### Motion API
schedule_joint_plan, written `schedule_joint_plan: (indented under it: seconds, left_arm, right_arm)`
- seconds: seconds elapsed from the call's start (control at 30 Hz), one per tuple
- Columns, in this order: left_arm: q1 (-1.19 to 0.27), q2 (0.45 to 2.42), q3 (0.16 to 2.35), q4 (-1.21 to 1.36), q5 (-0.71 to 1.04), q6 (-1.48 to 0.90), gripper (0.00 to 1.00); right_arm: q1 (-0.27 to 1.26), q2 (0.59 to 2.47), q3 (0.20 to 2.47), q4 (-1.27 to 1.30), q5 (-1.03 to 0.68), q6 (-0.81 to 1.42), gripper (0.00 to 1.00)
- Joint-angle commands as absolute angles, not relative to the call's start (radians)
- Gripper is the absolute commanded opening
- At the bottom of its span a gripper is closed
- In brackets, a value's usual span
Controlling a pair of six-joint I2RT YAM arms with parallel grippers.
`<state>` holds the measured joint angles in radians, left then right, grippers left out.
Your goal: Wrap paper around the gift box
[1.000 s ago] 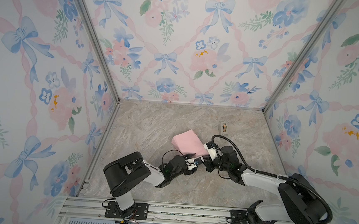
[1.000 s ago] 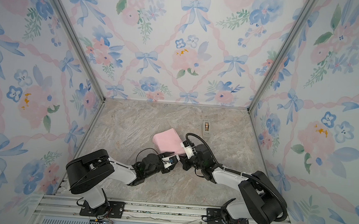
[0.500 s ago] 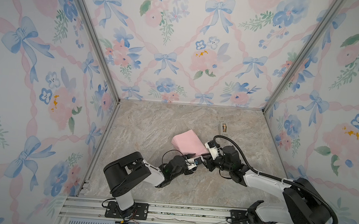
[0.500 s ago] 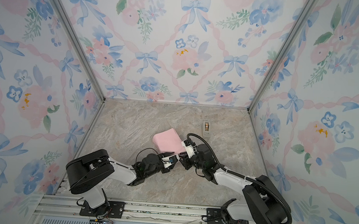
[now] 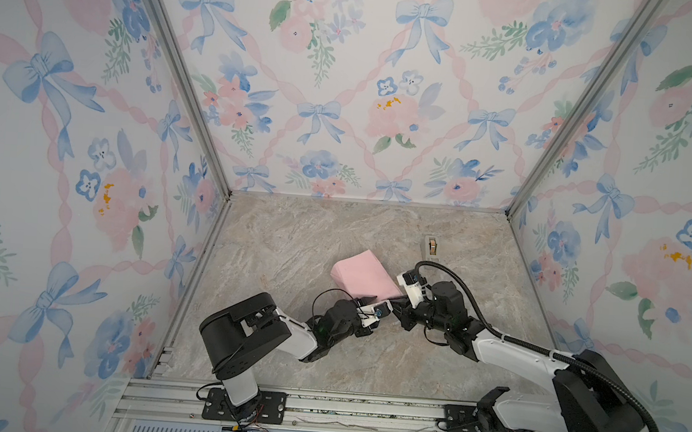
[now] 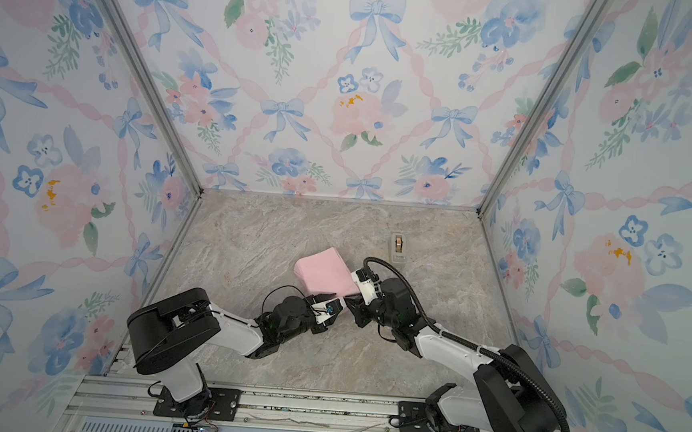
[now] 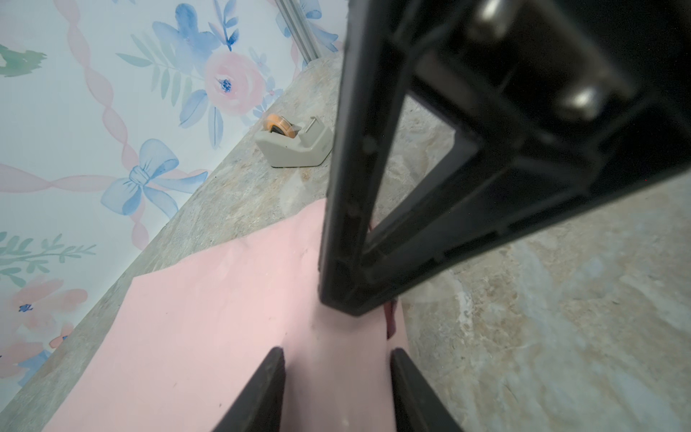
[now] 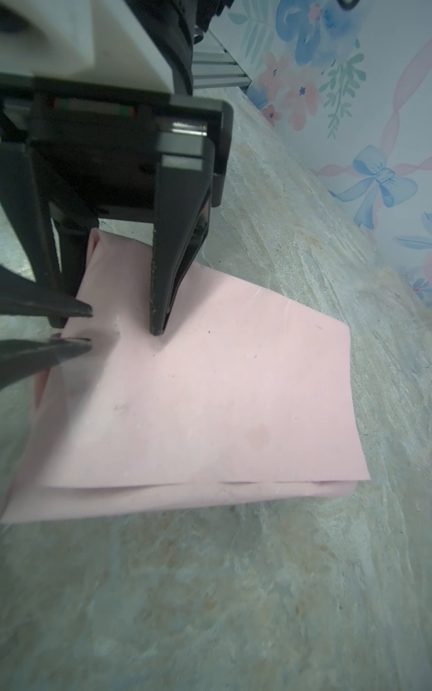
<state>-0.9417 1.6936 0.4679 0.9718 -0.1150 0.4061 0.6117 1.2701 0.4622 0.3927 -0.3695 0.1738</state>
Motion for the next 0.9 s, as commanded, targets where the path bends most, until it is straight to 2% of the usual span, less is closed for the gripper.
schedule_joint_plan:
  seconds: [0.0, 0.3, 0.87]
  left_arm:
    - [-0.936, 1.706, 0.466, 0.927, -0.123, 0.383, 0.47]
    - [-0.937, 1.707, 0.467, 0.927, -0.116, 0.382, 0.47]
    - [-0.937, 1.703, 0.464, 0.927, -0.119, 0.385, 0.47]
  right_arm:
    - [0.620, 1.223, 0.425, 0.368, -0.397, 0.207, 0.13]
    - [0.621, 1.221, 0.401, 0.382, -0.401, 0.222, 0.10]
    - [0.621, 1.390, 0.532, 0.444, -0.431, 0.191, 0.12]
